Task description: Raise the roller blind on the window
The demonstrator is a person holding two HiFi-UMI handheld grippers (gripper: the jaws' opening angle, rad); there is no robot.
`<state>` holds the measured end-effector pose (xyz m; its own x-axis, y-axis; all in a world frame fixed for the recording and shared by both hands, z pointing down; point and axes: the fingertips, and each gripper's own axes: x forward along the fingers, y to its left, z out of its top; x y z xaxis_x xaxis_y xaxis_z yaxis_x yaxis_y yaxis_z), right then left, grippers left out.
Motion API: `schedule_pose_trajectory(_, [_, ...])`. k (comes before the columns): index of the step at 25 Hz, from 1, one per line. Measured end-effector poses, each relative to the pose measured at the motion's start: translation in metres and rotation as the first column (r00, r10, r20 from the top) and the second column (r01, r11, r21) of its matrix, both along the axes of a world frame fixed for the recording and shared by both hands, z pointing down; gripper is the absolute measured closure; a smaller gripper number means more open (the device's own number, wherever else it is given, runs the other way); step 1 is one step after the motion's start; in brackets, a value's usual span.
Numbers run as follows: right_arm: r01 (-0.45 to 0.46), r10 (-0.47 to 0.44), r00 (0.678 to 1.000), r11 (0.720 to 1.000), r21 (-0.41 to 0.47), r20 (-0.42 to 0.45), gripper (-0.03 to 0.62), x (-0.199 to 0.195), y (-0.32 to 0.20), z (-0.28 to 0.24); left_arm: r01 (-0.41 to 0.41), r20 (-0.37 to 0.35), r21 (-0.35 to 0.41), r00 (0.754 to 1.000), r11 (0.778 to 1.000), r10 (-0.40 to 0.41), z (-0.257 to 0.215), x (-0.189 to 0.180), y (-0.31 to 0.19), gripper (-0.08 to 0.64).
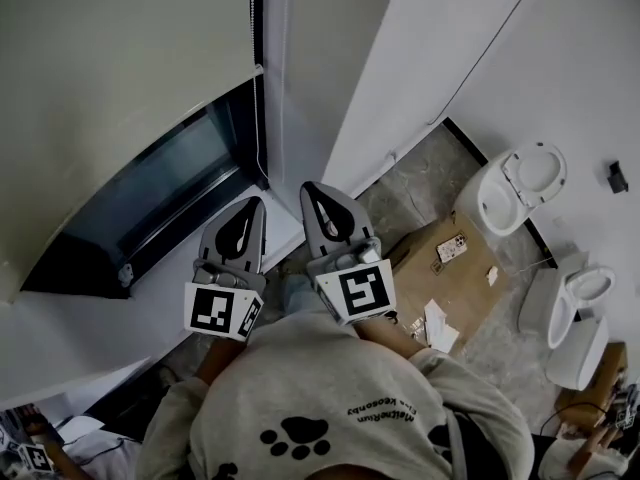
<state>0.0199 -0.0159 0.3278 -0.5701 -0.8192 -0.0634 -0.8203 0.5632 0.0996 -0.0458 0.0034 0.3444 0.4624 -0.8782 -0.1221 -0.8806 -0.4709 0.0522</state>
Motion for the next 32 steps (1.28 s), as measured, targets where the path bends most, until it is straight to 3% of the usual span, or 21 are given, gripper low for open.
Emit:
schedule_pose_trajectory(7, [-0.019,0.019,1.0,1.0,0.009,-0.01,0.584,0.001,-0.068,0.001,-0.021,0.007,0.006,1.0,1.0,0.02,-0.003,0.011,-0.071,0.554])
schedule_pose_trajectory(11, [-0.037,0.038,0.999,0.999,-0.035,0.011,0.584,0.004,-0.109,0.017,-0.021,0.012,0.004,1.0,1.0,0.021,0.004,0.019,-0.117,0.554])
schedule_pose_trajectory(16, [0.012,-0.012,1.0,0.999,-0.053,0.009,0.584,-0.02,-0.119,0.013,0.001,0.004,0.0,1.0,1.0,-0.001,-0.005,0.006,-0.132,0.554])
schedule_pose_trajectory(22, [-0.015,0.015,1.0,0.999,-0.039,0.0,0.584,-0.026,-0.134,0.011,-0.005,0.009,-0.009,1.0,1.0,0.005,-0.002,0.0,-0.15,0.554])
schedule_pose_trajectory(32, [-0.125,0.124,0.992,0.99,-0.065,-0.015,0.584,-0.022,-0.146,0.005,-0.127,0.034,-0.04,0.991,0.991,0.129,-0.01,0.007,-0.171,0.554])
